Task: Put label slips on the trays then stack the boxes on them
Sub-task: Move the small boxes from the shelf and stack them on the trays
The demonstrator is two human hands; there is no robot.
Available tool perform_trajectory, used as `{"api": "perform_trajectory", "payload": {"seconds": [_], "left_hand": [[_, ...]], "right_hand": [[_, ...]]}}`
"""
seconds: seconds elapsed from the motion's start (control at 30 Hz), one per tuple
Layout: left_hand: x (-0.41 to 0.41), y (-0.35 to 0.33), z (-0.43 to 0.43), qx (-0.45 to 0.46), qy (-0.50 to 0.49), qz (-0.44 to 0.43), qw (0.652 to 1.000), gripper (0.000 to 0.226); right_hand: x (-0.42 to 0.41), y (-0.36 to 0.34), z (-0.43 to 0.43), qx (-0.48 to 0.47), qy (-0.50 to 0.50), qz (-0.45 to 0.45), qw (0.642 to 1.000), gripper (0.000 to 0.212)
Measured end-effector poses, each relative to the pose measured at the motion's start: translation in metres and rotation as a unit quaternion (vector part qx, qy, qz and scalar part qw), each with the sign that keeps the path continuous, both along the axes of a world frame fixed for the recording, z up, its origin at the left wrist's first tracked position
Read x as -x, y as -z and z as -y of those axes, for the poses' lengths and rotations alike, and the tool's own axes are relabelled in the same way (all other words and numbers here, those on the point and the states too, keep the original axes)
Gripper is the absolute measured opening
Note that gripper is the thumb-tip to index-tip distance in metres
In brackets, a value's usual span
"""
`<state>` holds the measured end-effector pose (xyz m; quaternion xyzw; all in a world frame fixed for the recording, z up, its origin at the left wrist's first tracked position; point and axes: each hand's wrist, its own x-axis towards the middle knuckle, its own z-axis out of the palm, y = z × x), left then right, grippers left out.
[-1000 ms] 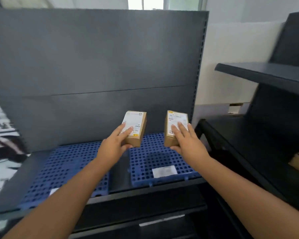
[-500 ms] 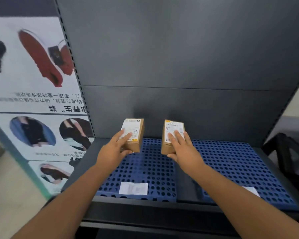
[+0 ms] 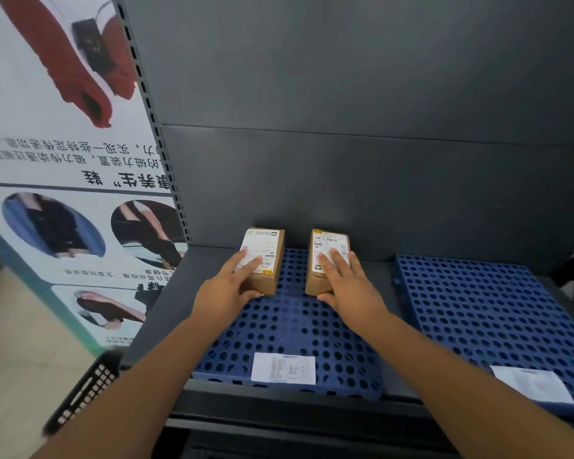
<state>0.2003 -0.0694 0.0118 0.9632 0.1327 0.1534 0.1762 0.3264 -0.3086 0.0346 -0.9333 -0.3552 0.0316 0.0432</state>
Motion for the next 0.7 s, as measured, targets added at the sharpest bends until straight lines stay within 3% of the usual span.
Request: {"api": "perform_trajectory", "payload": {"seconds": [0.7], "left_hand": [[0.011,-0.017,-0.006,-0.023,-0.039,-0.018,0.999,0.072]], "right_hand": [[0.013,-0.013,0.019,-0.107,0.013,-0.027,0.994,0.079]]}}
